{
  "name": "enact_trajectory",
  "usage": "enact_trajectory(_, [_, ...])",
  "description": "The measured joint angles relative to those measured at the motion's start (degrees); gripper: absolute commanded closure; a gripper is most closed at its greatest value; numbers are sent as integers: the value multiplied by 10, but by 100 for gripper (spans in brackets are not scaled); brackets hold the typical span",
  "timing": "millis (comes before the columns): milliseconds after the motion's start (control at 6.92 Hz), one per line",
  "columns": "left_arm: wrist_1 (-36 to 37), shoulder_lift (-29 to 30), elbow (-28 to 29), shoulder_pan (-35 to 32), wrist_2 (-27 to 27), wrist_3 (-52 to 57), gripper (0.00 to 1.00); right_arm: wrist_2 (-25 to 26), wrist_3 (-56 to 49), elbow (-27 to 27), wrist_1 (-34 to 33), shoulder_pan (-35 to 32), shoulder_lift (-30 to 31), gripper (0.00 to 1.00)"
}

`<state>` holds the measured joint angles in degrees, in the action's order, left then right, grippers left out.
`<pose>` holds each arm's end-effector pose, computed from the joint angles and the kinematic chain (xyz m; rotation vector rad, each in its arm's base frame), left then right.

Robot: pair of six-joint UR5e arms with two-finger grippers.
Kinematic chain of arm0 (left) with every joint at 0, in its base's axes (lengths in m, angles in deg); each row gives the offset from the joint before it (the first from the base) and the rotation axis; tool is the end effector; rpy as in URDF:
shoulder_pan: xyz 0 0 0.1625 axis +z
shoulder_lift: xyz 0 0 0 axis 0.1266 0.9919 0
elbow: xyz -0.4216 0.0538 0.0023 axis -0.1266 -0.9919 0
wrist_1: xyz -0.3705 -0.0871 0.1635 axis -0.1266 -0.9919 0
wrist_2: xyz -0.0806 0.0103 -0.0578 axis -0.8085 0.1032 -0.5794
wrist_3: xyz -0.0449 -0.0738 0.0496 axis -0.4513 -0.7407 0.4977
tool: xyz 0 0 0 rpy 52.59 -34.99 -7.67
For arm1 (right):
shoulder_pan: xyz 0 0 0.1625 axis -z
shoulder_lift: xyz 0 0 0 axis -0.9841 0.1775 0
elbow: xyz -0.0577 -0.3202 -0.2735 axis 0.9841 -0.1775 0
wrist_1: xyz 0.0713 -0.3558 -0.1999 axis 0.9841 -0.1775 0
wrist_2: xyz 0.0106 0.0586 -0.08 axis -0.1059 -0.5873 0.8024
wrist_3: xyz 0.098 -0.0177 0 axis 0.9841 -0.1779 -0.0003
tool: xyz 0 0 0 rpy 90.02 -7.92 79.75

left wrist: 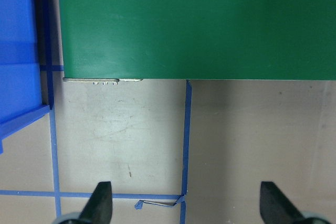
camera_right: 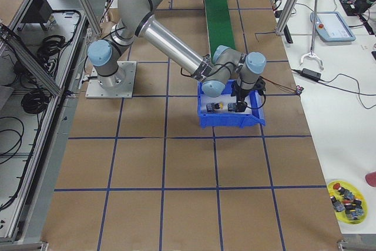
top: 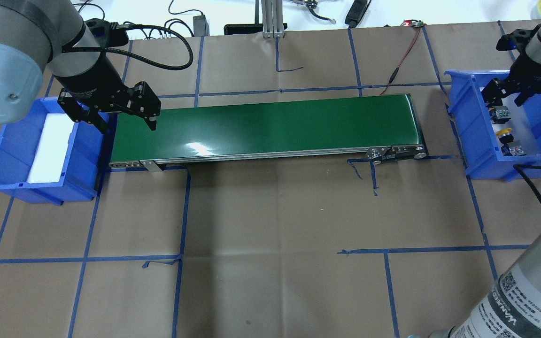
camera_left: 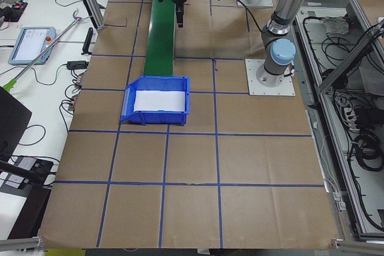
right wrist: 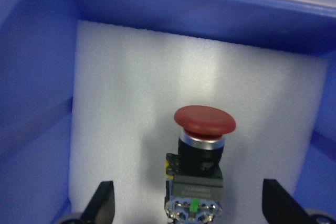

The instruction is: Transport two buttons from left to right

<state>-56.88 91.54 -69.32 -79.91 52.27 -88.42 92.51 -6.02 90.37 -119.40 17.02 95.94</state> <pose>-0.1088 -0.5056 0.4462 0.0484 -3.1376 -0.0636 -0.2013 -0.6729 0.2458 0.2048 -3.1119 -0.0737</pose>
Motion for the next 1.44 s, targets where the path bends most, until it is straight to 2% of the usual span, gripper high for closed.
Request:
enact_trajectory(289, [0,0,0,0,0,0,0,6,9,-21,22,-4,40,0])
enact_trajectory(722, [0,0,0,0,0,0,0,0,138,-27,150,-30,161,0])
enact_trajectory(1011, [0,0,0,0,0,0,0,-1,265,-25,241,-96,243,0])
enact_trajectory(1445, [0,1,0,0,0,0,0,1,419,-22,279,-238,284,0])
